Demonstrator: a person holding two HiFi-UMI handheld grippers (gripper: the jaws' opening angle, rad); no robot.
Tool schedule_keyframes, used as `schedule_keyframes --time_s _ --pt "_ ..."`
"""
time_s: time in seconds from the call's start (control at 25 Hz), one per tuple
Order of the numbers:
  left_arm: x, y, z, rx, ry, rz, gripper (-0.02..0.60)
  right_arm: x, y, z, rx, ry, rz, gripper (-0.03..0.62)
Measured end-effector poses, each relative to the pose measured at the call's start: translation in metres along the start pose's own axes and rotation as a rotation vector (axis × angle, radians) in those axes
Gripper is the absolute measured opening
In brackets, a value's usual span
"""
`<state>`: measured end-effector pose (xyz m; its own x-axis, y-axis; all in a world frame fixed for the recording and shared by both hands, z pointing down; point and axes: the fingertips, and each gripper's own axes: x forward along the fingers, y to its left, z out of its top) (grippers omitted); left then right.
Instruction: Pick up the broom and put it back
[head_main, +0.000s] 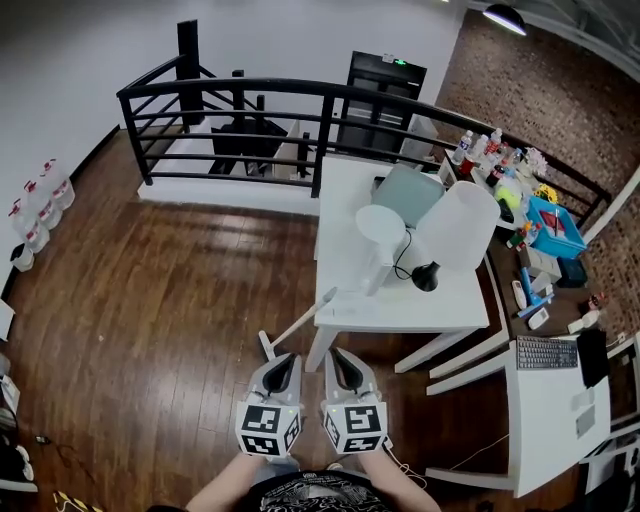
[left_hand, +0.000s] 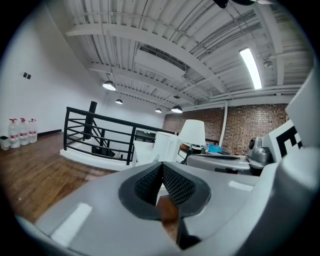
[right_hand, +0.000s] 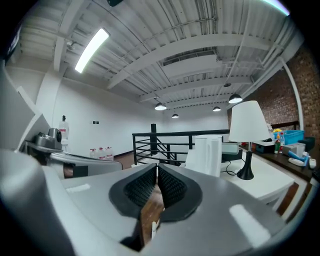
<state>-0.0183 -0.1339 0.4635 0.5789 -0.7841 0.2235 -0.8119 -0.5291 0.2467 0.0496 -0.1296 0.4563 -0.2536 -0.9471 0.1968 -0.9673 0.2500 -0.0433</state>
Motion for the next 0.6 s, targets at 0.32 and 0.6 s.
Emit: schedule_keyframes --time_s 0.32,0.6 --pt "-0.004 -0.066 -0.004 0.012 -0.027 0.015 0.006 -0.052 -0.013 0.006 -0.033 -0.019 0.09 0.0" --pt "-0.019 -0.095 -0.006 0.033 -0.045 0.05 0.006 -0.079 -0.021 0.011 -0.033 -0.045 0.136 0.0"
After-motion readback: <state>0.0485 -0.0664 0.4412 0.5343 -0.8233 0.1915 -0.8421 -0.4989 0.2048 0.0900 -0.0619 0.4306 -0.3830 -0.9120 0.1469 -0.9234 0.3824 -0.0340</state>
